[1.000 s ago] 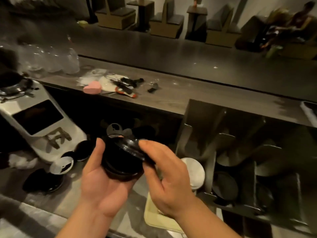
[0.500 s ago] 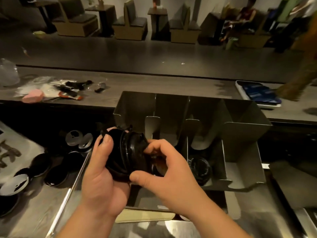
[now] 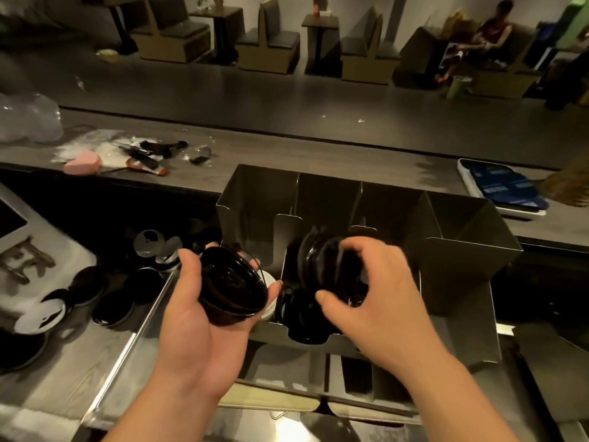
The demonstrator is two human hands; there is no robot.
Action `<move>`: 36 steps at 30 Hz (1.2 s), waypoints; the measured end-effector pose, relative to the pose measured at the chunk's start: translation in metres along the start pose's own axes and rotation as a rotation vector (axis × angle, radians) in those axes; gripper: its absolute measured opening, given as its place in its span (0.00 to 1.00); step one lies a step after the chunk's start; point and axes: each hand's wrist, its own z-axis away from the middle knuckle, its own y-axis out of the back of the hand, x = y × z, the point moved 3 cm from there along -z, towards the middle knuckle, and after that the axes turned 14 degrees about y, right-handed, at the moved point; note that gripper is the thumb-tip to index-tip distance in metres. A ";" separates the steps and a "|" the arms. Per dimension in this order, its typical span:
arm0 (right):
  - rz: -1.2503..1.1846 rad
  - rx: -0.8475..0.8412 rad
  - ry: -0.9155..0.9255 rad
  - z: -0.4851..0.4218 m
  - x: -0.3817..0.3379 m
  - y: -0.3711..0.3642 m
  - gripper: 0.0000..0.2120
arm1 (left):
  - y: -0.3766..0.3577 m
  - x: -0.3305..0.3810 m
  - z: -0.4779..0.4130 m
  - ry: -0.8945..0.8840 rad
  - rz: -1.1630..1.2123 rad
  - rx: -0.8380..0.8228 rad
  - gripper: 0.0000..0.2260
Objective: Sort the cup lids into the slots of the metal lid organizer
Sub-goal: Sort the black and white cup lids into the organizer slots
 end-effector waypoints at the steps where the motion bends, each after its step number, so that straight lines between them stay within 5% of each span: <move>1: 0.068 -0.081 0.030 -0.001 -0.003 -0.009 0.28 | 0.002 0.001 0.000 0.008 0.022 0.014 0.21; 12: 0.611 -0.482 0.021 -0.016 0.012 -0.071 0.25 | 0.014 0.010 0.001 0.072 0.237 -0.025 0.13; 22: 0.757 -0.563 0.081 -0.019 0.028 -0.078 0.26 | 0.015 0.004 -0.008 0.114 0.143 -0.121 0.15; 26: 0.591 -0.462 0.048 -0.020 0.025 -0.066 0.28 | 0.016 0.001 -0.012 0.223 0.165 -0.397 0.22; 32: -0.132 0.034 0.042 -0.019 -0.003 -0.011 0.09 | 0.024 -0.016 -0.015 0.387 0.252 -0.391 0.25; 36: -0.320 0.066 0.174 -0.006 -0.027 0.007 0.20 | 0.019 -0.018 -0.020 0.383 0.189 -0.437 0.27</move>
